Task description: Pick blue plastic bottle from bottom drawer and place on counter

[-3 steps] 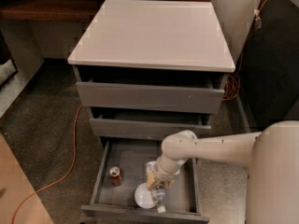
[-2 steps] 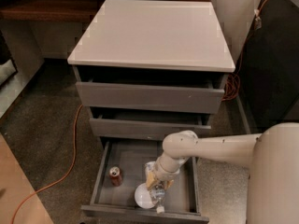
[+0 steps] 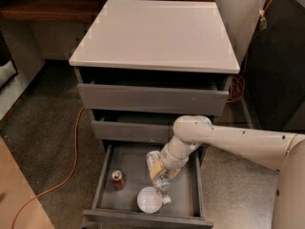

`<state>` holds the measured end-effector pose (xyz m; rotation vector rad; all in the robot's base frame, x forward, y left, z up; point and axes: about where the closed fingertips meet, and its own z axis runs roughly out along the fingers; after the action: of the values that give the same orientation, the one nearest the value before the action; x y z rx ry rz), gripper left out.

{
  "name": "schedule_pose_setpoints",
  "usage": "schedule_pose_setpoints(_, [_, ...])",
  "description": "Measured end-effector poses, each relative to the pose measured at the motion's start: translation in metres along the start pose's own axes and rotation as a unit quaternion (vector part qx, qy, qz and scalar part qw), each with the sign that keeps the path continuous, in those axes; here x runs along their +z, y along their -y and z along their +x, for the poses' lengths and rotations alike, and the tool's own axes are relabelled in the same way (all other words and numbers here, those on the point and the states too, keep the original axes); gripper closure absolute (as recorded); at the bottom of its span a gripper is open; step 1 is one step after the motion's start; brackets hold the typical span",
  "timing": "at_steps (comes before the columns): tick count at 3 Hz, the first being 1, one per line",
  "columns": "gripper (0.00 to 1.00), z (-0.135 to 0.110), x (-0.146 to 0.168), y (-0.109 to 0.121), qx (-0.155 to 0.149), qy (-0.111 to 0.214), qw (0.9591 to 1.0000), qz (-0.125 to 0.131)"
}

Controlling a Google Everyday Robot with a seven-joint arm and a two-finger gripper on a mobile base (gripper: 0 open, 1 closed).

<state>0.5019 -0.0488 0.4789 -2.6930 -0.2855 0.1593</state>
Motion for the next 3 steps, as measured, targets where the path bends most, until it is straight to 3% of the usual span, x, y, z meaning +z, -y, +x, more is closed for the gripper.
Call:
schedule_pose_setpoints(2, [1.00,0.029,-0.059,0.038,-0.062,0.014,0.9975,0.031])
schedule_pose_setpoints(3, [1.00,0.021,-0.090,0.060,-0.093,-0.005,0.9951,0.034])
